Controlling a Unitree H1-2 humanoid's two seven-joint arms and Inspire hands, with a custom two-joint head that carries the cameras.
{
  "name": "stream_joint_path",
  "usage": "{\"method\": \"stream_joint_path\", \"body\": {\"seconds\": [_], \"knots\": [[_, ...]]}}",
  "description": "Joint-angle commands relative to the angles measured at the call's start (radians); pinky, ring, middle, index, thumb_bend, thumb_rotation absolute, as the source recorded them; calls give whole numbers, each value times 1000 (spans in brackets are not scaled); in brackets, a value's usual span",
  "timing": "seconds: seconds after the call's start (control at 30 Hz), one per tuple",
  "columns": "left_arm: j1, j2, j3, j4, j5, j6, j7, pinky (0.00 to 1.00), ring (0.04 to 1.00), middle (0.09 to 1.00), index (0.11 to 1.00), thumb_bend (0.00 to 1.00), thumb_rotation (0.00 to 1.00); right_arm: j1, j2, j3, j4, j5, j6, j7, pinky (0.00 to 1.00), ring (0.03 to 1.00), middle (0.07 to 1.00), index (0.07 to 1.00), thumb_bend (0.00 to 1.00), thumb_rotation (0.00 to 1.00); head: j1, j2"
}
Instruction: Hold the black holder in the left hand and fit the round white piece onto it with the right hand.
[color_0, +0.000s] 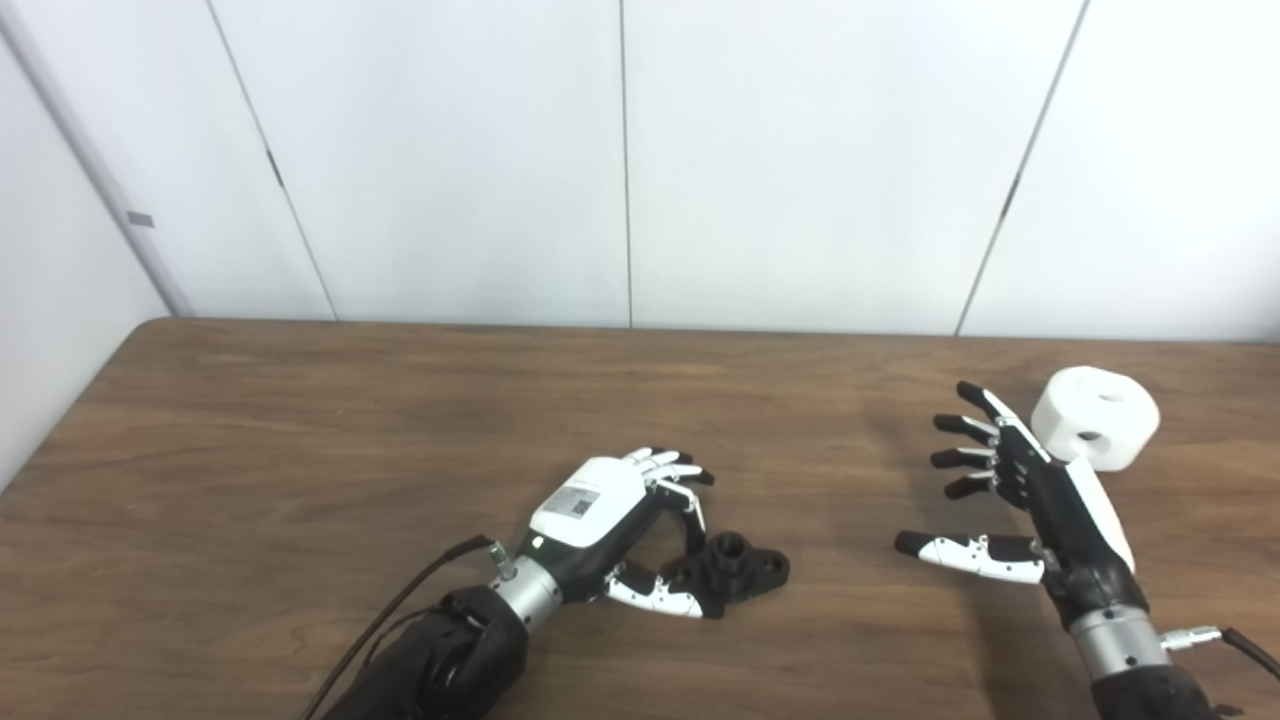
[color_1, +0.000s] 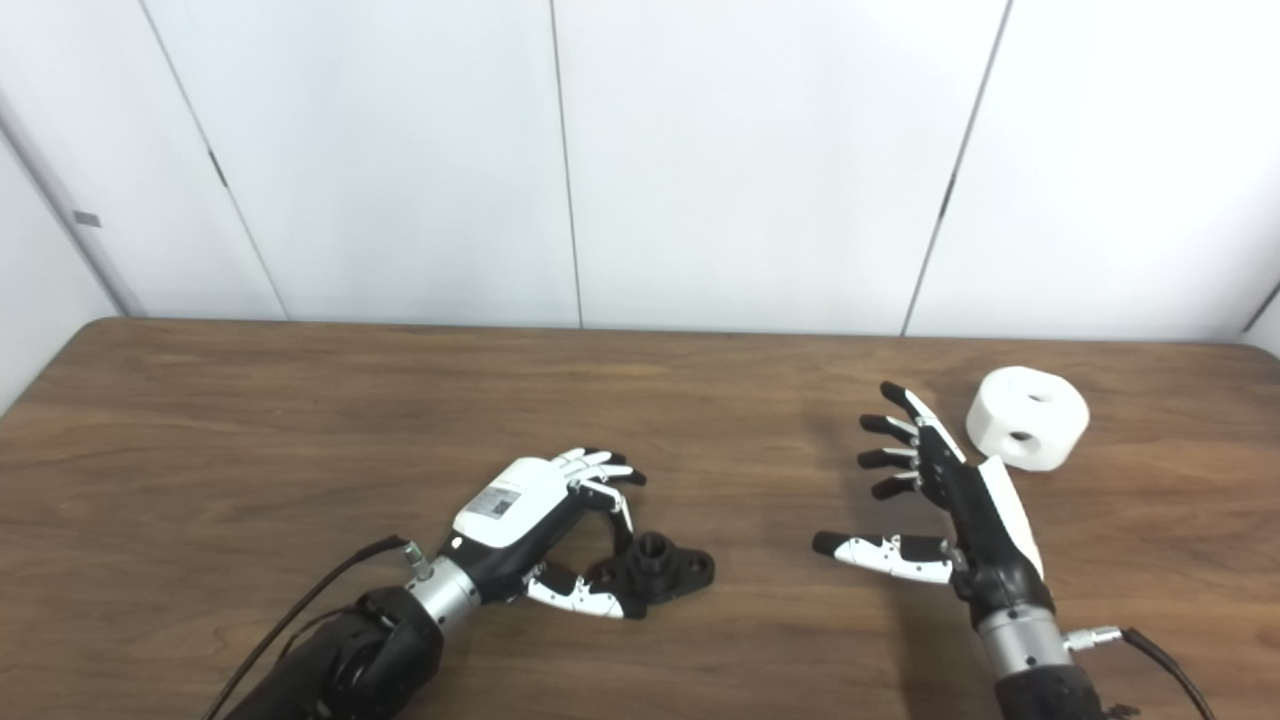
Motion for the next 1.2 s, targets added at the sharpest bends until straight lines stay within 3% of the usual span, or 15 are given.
{"method": "stream_joint_path", "body": {"seconds": [0.0,0.13,0.23,0.37,0.53,0.67,0.83,0.97,1.17], "knots": [[51,24,-46,68,98,100,-93,959,922,845,483,524,53,-35,-15,-9,-30,11,-42,-10,571,693,807,913,660,46,0,0],[51,24,-48,72,99,108,-87,962,919,846,483,524,53,-38,-18,-11,-26,14,-55,-11,569,688,802,909,665,55,-12,-3],[51,27,-46,87,87,95,-71,952,912,841,483,524,53,-49,-24,-7,-27,6,-58,-8,551,677,798,903,680,55,-66,-16],[53,46,-47,114,87,66,-37,939,910,842,483,524,55,-81,-58,-8,-43,-5,-33,13,532,693,809,879,730,53,-168,-49],[63,79,-39,131,76,21,23,898,892,830,483,524,55,-137,-109,-25,-44,-64,-24,-2,580,721,832,873,739,85,-317,-112],[74,94,-27,136,66,1,53,877,877,823,485,524,54,-197,-170,-52,-69,-163,28,-13,587,741,839,872,756,119,-391,-154],[85,100,-20,143,64,-23,95,841,857,811,485,523,52,-274,-231,-127,-90,-231,126,-29,596,762,840,867,787,142,-452,-193],[78,100,-23,187,71,-63,147,815,840,794,484,523,52,-309,-291,-161,-98,-262,185,-17,623,784,846,875,761,169,-473,-204],[73,99,-16,224,64,-97,166,839,842,793,484,523,52,-331,-400,-166,-80,-299,291,49,643,838,913,902,798,239,-492,-216]]}}
